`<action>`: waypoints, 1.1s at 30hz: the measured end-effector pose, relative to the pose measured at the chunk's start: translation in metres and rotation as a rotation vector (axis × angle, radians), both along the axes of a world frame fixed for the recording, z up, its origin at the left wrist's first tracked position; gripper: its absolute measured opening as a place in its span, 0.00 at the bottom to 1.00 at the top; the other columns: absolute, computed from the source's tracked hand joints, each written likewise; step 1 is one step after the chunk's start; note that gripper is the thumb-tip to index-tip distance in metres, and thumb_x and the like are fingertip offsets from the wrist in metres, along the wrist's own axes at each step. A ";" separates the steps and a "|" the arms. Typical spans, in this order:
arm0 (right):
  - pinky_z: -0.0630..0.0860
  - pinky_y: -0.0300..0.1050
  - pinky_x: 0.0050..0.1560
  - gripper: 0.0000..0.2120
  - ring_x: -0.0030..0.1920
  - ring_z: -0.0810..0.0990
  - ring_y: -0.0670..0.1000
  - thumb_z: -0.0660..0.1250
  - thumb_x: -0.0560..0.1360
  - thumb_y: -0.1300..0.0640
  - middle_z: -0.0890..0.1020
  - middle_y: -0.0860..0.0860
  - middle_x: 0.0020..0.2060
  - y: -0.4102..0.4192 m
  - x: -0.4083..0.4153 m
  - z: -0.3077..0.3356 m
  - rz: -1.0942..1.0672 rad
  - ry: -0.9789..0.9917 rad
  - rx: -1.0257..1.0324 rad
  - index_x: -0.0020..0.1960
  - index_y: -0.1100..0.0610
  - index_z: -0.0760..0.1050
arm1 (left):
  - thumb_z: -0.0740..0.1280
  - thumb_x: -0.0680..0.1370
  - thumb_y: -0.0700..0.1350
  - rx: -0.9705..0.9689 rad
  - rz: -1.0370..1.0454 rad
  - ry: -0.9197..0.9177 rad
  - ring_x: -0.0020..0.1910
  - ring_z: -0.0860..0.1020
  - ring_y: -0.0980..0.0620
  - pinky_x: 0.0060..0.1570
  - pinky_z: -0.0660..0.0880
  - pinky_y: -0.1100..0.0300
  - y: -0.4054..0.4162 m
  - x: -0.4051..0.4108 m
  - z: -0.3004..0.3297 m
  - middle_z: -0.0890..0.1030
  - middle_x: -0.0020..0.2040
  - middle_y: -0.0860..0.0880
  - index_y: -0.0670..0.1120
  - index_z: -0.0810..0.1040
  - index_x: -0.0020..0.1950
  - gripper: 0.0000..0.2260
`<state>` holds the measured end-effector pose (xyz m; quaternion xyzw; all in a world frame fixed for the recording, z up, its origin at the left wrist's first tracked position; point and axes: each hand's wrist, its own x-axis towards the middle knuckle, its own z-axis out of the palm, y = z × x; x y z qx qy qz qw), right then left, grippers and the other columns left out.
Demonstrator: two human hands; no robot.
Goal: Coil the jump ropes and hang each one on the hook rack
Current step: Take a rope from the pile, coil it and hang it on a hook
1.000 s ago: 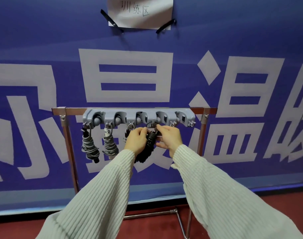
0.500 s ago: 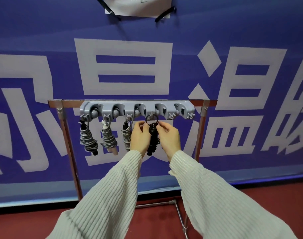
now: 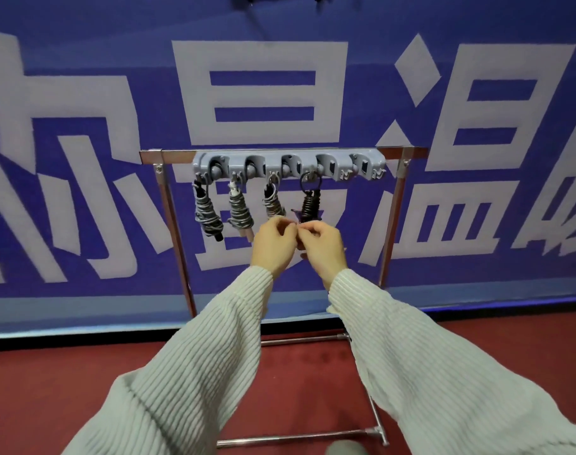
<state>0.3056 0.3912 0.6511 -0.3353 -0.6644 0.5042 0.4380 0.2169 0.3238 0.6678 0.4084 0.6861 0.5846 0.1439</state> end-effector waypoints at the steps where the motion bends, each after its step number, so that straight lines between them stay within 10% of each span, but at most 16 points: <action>1: 0.83 0.47 0.44 0.06 0.44 0.85 0.50 0.67 0.80 0.57 0.86 0.50 0.42 -0.012 -0.001 -0.005 0.016 -0.014 -0.009 0.52 0.54 0.84 | 0.64 0.78 0.48 -0.018 0.002 -0.011 0.49 0.84 0.49 0.54 0.82 0.47 -0.013 -0.003 -0.008 0.85 0.48 0.50 0.49 0.80 0.53 0.08; 22: 0.73 0.36 0.30 0.06 0.31 0.77 0.44 0.70 0.79 0.61 0.81 0.50 0.34 -0.168 -0.096 -0.160 0.541 -0.439 -0.101 0.45 0.52 0.82 | 0.63 0.83 0.38 -0.119 0.277 -0.413 0.31 0.78 0.52 0.32 0.73 0.60 -0.242 -0.115 -0.196 0.79 0.38 0.44 0.46 0.76 0.42 0.10; 33: 0.75 0.37 0.42 0.05 0.36 0.80 0.38 0.73 0.76 0.58 0.86 0.43 0.37 -0.186 -0.196 -0.327 0.906 -0.767 -0.124 0.50 0.53 0.87 | 0.62 0.83 0.38 -0.292 0.663 -0.610 0.29 0.78 0.61 0.34 0.75 0.62 -0.353 -0.186 -0.358 0.81 0.40 0.46 0.42 0.81 0.49 0.08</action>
